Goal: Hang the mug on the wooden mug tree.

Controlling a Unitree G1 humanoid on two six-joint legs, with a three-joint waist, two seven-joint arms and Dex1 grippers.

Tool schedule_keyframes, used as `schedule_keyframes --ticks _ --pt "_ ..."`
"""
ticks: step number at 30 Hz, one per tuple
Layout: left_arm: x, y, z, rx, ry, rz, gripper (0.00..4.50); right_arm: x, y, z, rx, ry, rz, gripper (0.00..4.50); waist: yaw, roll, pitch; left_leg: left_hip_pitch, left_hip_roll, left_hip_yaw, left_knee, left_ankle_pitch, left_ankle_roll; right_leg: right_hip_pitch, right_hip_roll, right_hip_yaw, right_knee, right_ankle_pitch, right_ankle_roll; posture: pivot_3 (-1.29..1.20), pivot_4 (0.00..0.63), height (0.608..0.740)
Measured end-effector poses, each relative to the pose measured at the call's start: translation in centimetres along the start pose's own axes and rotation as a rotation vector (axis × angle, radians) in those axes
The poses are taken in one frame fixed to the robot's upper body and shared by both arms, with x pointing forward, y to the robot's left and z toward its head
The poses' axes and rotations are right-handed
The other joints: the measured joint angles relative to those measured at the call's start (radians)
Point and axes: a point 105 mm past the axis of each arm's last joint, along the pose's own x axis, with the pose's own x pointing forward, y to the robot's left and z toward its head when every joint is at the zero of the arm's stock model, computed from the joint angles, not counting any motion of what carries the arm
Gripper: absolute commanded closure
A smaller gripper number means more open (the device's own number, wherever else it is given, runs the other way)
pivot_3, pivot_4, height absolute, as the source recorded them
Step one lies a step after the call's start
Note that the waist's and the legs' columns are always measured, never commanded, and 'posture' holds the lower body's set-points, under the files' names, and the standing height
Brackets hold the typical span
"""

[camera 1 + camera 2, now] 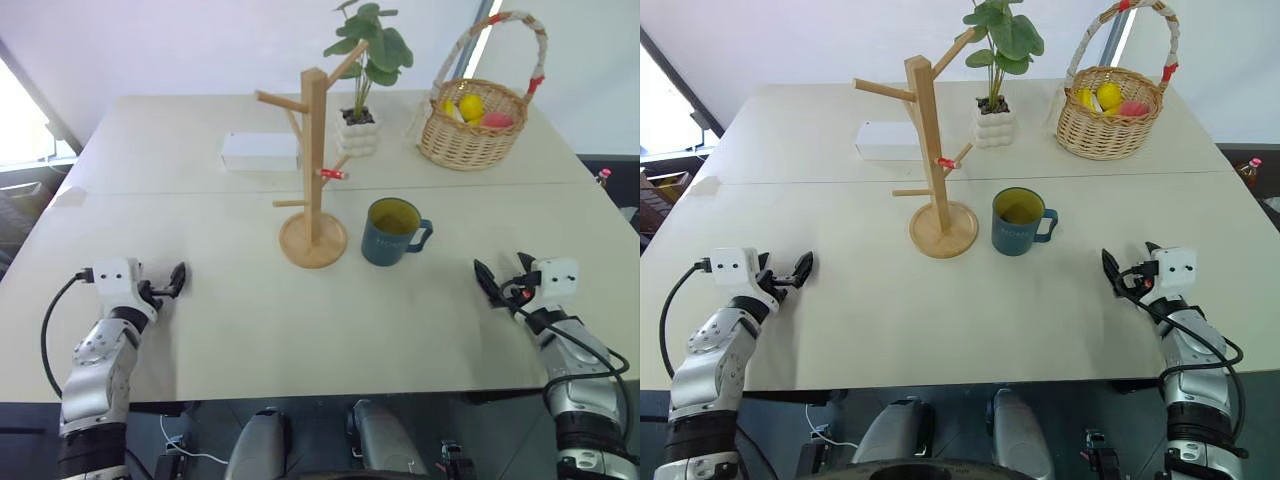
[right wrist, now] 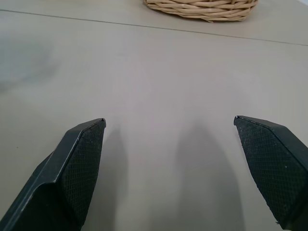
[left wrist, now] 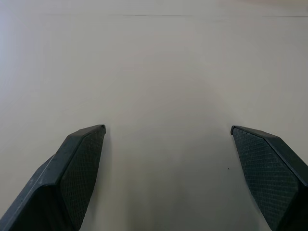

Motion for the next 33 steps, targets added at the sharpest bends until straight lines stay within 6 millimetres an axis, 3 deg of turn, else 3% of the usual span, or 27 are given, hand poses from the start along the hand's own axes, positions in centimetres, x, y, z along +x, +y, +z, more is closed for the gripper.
schedule_keyframes --ticks 14,19,26,33 --pt "0.0 -0.9 0.0 0.008 0.006 -0.062 0.0 0.3 1.6 0.2 -0.007 -0.014 0.033 0.07 0.0 0.0 0.0 0.0 0.0 0.0 0.0 0.0 0.0 0.0 0.0 0.0 0.0 0.0 0.0 0.0 0.15 0.74" --pt "-1.3 -5.5 0.1 0.034 -0.001 -0.33 0.0 -0.2 3.7 0.3 -0.014 -0.014 0.131 0.07 0.001 0.0 0.0 -0.001 0.0 0.0 0.0 0.0 0.0 0.0 -0.001 0.0 -0.001 0.0 0.0 0.0 0.15 0.74" --pt "-5.2 -13.7 0.7 0.078 0.002 -0.834 0.0 -1.2 6.4 0.4 -0.035 -0.005 0.275 0.07 0.001 0.001 0.0 0.0 0.0 0.0 0.0 0.0 0.0 0.0 -0.001 0.0 -0.001 -0.001 -0.002 0.0 0.15 0.74" --pt "-6.8 -18.0 1.7 0.135 -0.007 -1.086 0.0 0.3 8.2 2.0 -0.046 -0.068 0.288 0.07 0.0 0.002 0.0 0.0 0.0 0.0 0.0 0.0 0.0 0.0 0.0 0.0 -0.001 -0.001 -0.001 0.0 0.15 0.74"
